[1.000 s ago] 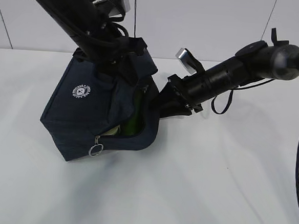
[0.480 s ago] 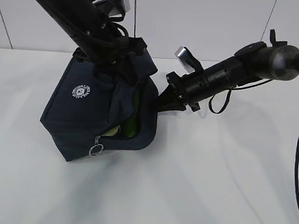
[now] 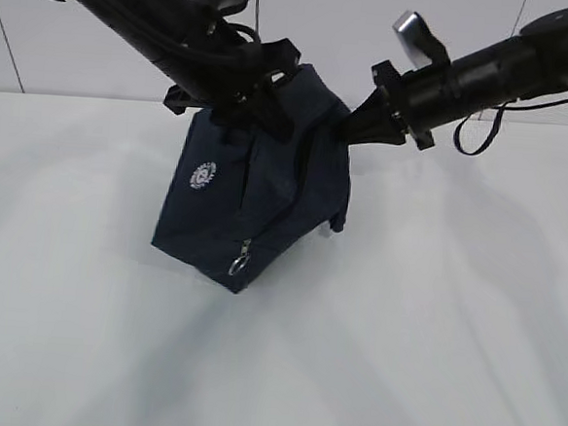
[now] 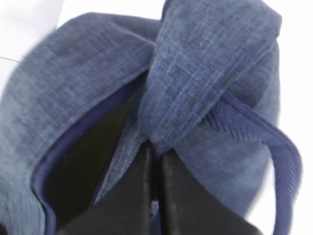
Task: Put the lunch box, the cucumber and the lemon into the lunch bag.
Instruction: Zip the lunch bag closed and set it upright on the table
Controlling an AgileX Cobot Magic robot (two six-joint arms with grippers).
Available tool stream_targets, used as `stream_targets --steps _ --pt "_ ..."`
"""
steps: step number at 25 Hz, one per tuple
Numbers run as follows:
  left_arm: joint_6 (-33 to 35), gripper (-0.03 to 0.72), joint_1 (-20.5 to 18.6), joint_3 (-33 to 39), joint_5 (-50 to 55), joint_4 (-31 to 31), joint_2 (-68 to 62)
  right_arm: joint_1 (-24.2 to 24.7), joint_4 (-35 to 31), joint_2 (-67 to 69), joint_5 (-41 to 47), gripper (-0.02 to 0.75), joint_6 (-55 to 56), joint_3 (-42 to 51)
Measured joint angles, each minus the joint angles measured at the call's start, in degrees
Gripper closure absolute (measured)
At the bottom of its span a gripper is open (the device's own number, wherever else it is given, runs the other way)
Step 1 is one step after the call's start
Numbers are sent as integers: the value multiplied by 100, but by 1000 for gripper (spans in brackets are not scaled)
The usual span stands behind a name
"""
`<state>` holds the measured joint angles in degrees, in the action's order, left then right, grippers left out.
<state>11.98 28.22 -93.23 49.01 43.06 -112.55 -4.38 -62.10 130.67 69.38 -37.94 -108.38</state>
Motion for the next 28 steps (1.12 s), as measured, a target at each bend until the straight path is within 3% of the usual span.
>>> stream_targets --steps 9,16,22,25,28 --pt "290 685 192 0 -499 1595 -66 115 915 -555 59 729 729 -451" --pt "336 685 241 0 -539 1876 -601 80 1683 -592 79 729 1241 -541" --pt "336 666 241 0 -564 1901 -613 -57 1828 -592 68 728 1282 -552" --pt "336 588 241 0 -564 1901 -613 -76 1828 -592 68 687 1291 -552" --pt "336 438 241 0 -564 1901 -613 -85 1828 -592 68 573 1291 -560"
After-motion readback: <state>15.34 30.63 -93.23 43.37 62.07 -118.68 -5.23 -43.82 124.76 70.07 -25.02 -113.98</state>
